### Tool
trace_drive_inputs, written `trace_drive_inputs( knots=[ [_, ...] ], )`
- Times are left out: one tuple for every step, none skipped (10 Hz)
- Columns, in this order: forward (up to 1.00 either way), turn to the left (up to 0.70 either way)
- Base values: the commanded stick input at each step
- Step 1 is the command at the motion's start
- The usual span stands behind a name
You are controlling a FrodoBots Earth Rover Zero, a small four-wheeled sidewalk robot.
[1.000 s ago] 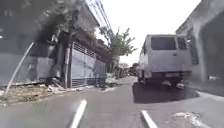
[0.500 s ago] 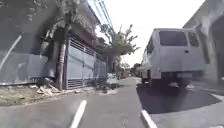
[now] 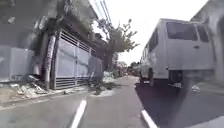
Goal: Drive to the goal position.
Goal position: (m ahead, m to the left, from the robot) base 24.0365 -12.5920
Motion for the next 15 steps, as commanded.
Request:
trace_drive_inputs(
  knots=[
    [1.00,0.00],
    [1.00,0.00],
    [1.00,0.00],
    [1.00,0.00],
    [1.00,-0.08],
    [1.00,-0.22],
    [1.00,-0.38],
    [1.00,-0.39],
    [1.00,-0.38],
    [1.00,-0.38],
    [1.00,-0.38],
    [1.00,-0.38],
    [1.00,-0.34],
    [1.00,-0.08],
    [1.00,-0.01]
  ],
)
